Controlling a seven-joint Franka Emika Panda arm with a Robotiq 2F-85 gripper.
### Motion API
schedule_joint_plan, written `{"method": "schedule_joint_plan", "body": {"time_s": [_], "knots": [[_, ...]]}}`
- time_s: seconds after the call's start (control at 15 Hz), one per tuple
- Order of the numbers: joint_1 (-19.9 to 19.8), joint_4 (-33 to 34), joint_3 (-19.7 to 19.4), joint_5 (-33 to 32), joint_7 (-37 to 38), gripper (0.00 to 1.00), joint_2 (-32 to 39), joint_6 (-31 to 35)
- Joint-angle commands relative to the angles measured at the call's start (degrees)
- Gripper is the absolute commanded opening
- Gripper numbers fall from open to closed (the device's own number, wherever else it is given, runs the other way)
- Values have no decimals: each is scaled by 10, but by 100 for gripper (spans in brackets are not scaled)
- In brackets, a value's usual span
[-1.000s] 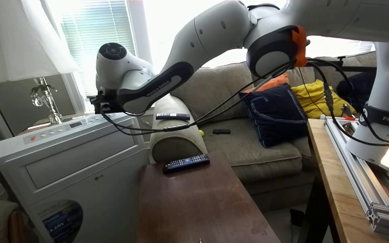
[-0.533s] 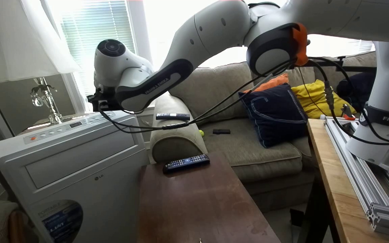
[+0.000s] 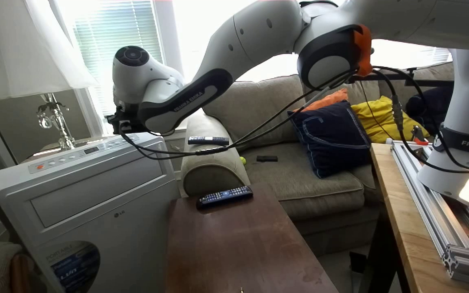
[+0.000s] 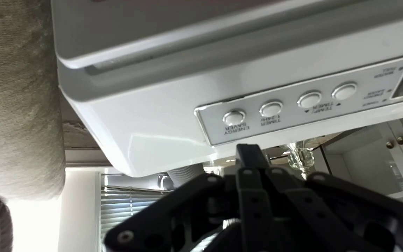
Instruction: Press the button on the far right side of the air conditioner.
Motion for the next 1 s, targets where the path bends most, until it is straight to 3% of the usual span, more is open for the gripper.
{"method": "schedule_joint_plan", "body": {"time_s": [0.0,0.93], "knots": [[13,-50,6,0,-16,0,-35,-18],[24,-64,1,-3,-7,0,-29,-14]]}}
